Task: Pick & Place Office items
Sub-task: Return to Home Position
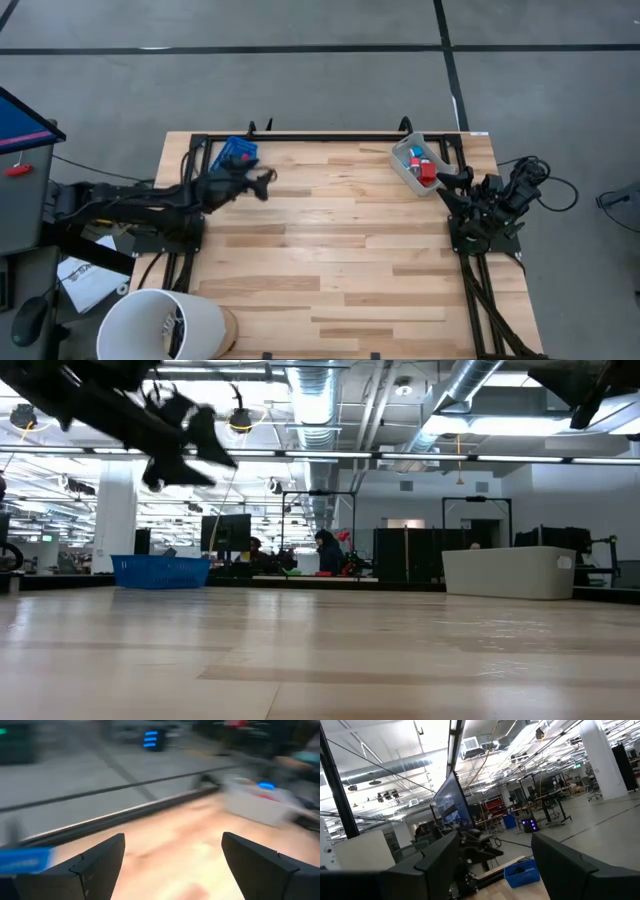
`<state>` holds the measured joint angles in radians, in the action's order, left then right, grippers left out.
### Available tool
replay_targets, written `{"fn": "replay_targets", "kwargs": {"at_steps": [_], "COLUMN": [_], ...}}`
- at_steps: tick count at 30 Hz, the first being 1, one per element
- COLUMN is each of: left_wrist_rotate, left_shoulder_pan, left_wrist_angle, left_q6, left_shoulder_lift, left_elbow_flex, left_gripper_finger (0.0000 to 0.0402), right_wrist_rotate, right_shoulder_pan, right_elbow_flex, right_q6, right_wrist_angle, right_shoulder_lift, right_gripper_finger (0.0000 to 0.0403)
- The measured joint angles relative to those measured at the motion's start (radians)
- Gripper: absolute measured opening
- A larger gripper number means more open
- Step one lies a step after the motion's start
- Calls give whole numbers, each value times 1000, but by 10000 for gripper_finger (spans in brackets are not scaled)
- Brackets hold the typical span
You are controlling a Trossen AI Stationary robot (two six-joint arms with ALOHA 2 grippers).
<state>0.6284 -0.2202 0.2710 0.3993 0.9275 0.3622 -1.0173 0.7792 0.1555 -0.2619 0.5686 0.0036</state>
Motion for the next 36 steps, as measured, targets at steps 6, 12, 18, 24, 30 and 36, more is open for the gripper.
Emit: {"fn": "replay_targets", "kwargs": {"at_steps": [6, 12, 18, 24, 30, 36], "left_wrist_rotate": [-131, -219, -262, -264, -377, -455], "left_shoulder_pan": [151, 205, 207, 207, 208, 208], "left_wrist_angle": [126, 363, 422, 226, 28, -219], "left_q6": [-32, -127, -146, -216, -238, -256], "left_shoulder_lift": [-98, -162, -303, -468, -675, -899], "left_elbow_flex": [-50, -194, -349, -355, -355, -355], "left_gripper_finger": [326, 324, 324, 324, 324, 324], "right_wrist_rotate": [-5, -19, -54, -71, -114, -121], "right_shoulder_pan": [0, 6, 74, 154, 213, 234], "right_elbow_flex": [0, 5, 45, 89, 94, 94], "right_q6": [0, -22, -43, -112, -139, -139], "right_wrist_angle": [19, 74, 65, 68, 68, 73], "right_shoulder_lift": [0, 0, 0, 0, 0, 0], "right_gripper_finger": [245, 245, 245, 245, 245, 245]}}
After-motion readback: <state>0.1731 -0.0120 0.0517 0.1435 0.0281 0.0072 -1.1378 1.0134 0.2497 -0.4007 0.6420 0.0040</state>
